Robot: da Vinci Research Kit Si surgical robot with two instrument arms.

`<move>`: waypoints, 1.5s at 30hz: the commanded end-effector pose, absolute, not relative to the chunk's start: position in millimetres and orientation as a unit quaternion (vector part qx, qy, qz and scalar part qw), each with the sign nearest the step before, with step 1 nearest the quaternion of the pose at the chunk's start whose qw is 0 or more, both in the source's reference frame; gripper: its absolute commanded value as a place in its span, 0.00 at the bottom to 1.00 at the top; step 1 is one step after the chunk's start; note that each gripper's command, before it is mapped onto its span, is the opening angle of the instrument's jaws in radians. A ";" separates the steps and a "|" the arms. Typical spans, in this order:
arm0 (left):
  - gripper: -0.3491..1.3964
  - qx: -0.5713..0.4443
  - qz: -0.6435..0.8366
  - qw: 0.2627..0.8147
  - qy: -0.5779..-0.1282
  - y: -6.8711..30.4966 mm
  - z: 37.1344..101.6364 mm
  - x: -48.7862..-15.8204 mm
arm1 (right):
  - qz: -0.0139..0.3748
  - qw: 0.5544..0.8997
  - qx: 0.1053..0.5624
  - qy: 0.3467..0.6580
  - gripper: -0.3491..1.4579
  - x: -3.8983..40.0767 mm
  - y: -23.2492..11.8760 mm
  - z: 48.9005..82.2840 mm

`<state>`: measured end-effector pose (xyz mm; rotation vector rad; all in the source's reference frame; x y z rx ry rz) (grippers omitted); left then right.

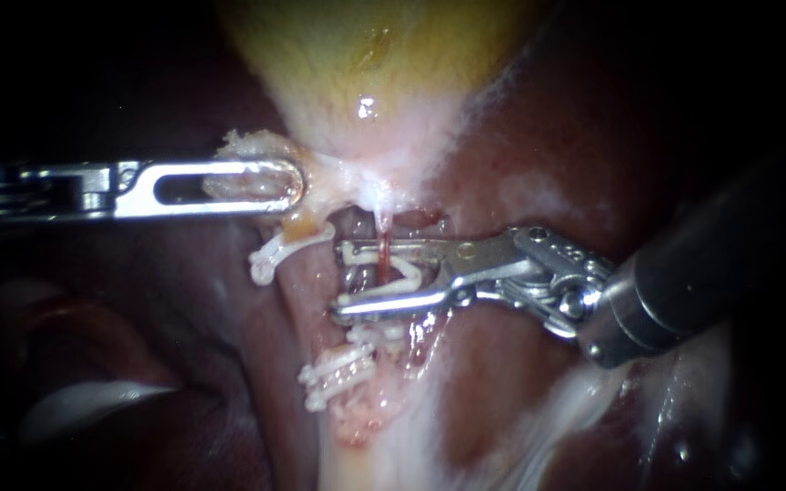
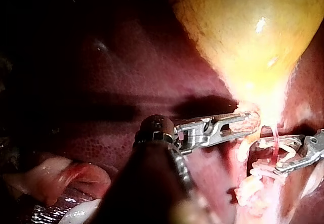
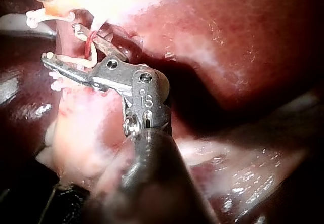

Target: Clipping third clip right tube

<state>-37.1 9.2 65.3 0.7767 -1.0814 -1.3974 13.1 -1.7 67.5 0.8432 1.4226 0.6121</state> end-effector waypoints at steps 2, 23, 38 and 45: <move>0.00 0.331 -0.595 0.569 -0.461 9.2 65.4 -37.1 | 0.269 0.629 0.373 0.627 0.46 13.2 -1.6 66.8; 0.00 0.331 -0.595 0.569 -0.461 9.1 65.4 -37.1 | 0.280 0.618 0.389 0.623 0.42 12.8 -1.6 66.3; 0.00 0.330 -0.595 0.569 -0.461 9.1 65.4 -37.1 | 0.309 0.620 0.410 0.593 0.00 11.3 -1.1 66.8; 0.00 0.330 -0.595 0.569 -0.461 9.1 65.4 -37.1 | 0.312 0.626 0.407 0.588 0.00 10.9 -1.0 67.0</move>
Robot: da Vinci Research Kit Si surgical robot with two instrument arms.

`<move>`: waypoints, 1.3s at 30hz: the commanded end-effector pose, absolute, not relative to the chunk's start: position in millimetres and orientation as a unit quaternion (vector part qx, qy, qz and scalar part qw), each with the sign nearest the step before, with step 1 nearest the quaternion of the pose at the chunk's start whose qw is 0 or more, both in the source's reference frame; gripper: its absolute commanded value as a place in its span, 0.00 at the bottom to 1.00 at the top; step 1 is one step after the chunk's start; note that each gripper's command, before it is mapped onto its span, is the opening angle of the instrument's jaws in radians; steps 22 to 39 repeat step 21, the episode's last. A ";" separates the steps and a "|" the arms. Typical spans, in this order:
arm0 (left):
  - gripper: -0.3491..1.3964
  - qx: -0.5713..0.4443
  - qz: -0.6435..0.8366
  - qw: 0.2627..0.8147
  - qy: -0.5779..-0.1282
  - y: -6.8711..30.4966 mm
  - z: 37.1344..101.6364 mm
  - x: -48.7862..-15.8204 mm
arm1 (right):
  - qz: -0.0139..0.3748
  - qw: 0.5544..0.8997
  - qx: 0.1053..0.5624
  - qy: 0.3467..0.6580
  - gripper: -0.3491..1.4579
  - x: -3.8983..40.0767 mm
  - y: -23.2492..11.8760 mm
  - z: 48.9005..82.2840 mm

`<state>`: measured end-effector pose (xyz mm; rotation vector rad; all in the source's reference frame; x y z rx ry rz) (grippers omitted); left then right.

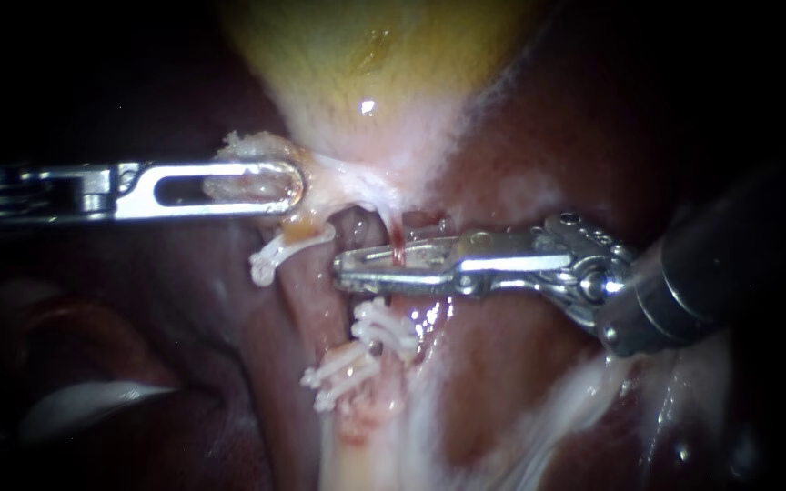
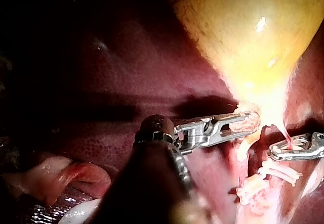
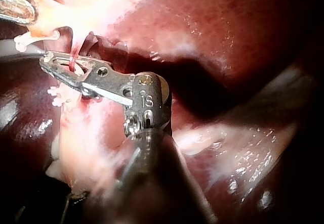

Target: Clipping third clip right tube

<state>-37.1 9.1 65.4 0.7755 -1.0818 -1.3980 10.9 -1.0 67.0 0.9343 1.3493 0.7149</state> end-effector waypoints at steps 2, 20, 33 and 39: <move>0.00 0.330 -0.595 0.569 -0.461 9.1 65.4 -37.1 | 0.312 0.626 0.407 0.588 0.00 10.9 -1.0 67.0; 0.00 0.330 -0.595 0.569 -0.461 9.1 65.5 -37.1 | 0.312 0.626 0.406 0.588 0.00 10.9 -0.8 67.0; 0.00 0.330 -0.595 0.569 -0.461 9.1 65.5 -37.1 | 0.312 0.626 0.406 0.588 0.00 10.9 -0.8 67.1; 0.00 0.330 -0.595 0.569 -0.461 9.1 65.5 -37.1 | 0.312 0.626 0.406 0.588 0.00 10.9 -0.8 67.1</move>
